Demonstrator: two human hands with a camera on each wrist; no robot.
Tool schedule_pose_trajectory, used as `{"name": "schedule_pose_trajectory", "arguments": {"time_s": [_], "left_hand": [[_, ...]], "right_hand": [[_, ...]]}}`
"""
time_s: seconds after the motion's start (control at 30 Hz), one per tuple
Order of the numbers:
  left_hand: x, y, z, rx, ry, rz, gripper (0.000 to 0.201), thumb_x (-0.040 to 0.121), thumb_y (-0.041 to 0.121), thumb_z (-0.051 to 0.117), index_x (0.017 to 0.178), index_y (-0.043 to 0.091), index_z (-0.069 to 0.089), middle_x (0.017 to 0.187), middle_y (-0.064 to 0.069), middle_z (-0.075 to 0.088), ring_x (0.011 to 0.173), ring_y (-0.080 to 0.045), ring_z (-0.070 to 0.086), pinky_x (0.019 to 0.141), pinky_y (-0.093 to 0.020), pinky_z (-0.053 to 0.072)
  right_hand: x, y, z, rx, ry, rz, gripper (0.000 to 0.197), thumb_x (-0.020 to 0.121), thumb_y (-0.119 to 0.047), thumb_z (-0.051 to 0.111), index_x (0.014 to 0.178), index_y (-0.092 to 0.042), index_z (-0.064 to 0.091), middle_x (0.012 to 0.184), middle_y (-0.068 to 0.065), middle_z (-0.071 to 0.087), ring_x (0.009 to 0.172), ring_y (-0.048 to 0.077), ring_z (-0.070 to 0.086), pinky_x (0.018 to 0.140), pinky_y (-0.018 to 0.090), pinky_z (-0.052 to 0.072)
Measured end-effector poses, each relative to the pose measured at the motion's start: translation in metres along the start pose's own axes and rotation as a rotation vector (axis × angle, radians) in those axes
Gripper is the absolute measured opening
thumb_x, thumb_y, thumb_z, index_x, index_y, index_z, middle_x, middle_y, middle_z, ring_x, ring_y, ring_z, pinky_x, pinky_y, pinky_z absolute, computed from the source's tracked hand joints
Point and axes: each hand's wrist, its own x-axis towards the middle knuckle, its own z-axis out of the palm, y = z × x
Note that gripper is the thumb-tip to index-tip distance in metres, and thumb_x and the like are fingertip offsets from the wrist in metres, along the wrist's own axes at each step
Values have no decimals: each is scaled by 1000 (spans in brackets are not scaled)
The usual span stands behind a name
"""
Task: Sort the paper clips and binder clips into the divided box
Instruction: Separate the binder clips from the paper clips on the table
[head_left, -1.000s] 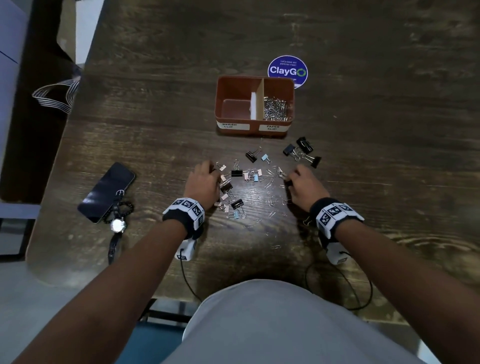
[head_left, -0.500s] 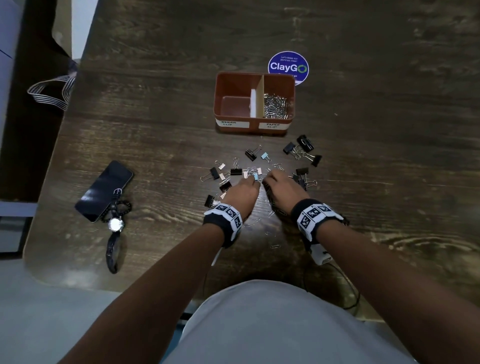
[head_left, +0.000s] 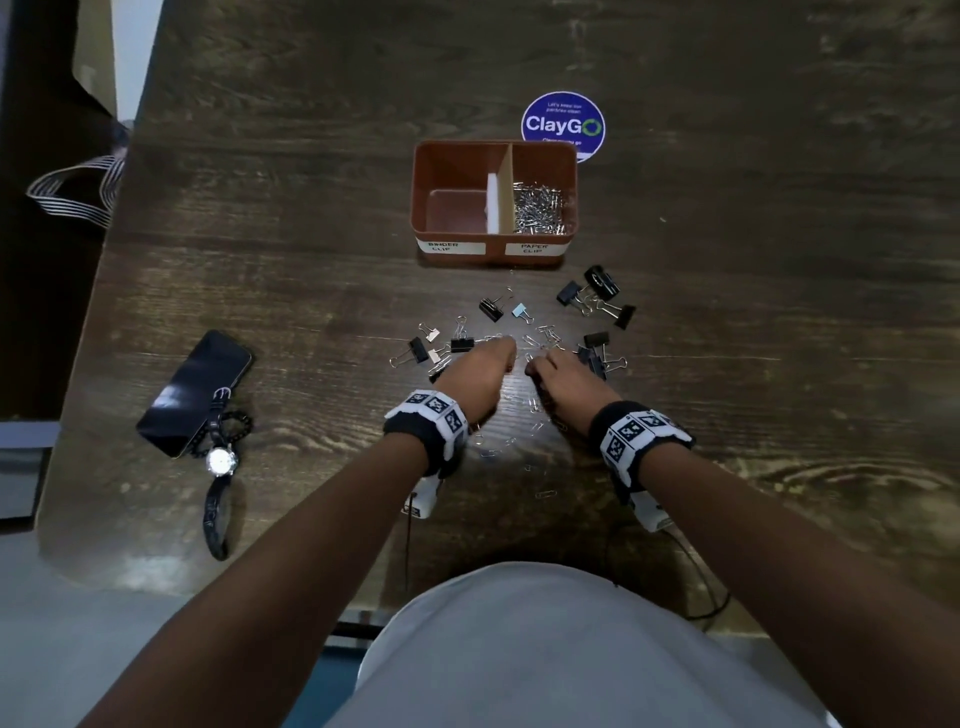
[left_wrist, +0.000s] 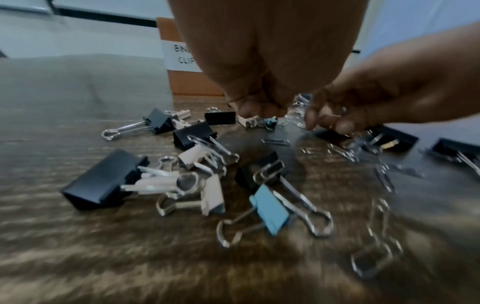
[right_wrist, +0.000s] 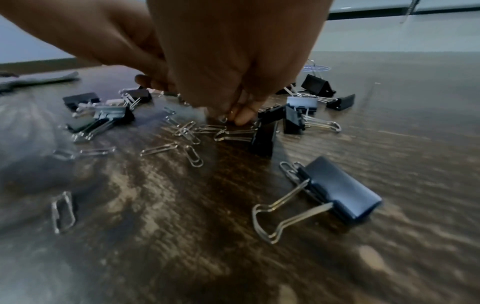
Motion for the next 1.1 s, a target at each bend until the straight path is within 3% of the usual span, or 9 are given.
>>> {"name": "schedule_pose_trajectory", "arguments": {"time_s": [0.1,0.2,0.3,0.4,0.57,0.67,0.8,0.97,1.1], "left_hand": [[9,-7,-12,-59,40,-11,48,80,-13,50,117,16,56,108,5,58,92,-12,53,81,-30,45],[20,-6,-22,-118,12,-62,25,92,-1,48,107,11,64,106,-4,64,91,-15,55,80,-27,45],[28,3,-27,-310,20,-196,22,99,15,45,97,4,63,88,-4,62,72,-12,51,60,-23,33],[38,9,-27,-346,-7,-242,29,101,24,43,96,6,65,87,-4,63,75,-15,55,68,-26,37],[51,14,-16,186,-42,-74,21,95,33,51,103,14,50,92,-8,64,81,-29,63,71,-37,52],[50,16,-3,407,-87,-34,51,91,33,61,131,10,41,109,-13,62,94,-32,64,74,-41,53],[46,18,7,412,-29,-63,35,91,23,62,119,7,48,110,-12,61,99,-30,62,72,-41,51],[43,19,6,394,-32,-46,10,92,12,58,102,9,59,102,-10,60,91,-28,62,68,-37,46],[45,17,7,368,-30,-26,19,92,20,63,105,8,56,105,-10,60,94,-28,61,69,-38,47]], "right_hand": [[0,8,-8,233,68,151,26,88,2,50,108,-14,55,114,6,45,91,19,50,86,29,46],[6,17,-28,389,215,286,26,91,6,45,88,-16,57,109,7,50,90,15,47,85,22,39],[14,25,-53,458,254,366,24,94,2,41,92,-3,64,103,7,58,93,13,50,84,21,38],[25,30,-65,512,168,399,20,97,-11,43,98,-5,62,100,7,62,89,17,56,73,20,43],[47,31,-59,175,-53,210,33,90,-30,60,118,-15,48,114,11,61,103,27,58,89,37,47],[52,27,-48,14,-88,140,44,88,-36,63,124,-20,42,115,13,59,104,30,57,85,37,47],[51,23,-36,-132,17,77,39,89,-28,63,118,-9,47,109,15,58,98,31,57,71,31,35],[48,24,-32,-201,4,48,33,93,-29,57,113,-2,54,106,15,56,98,30,56,80,37,44],[43,23,-35,-101,24,24,28,96,-27,52,108,-2,55,105,14,53,91,25,53,79,34,42]]}}
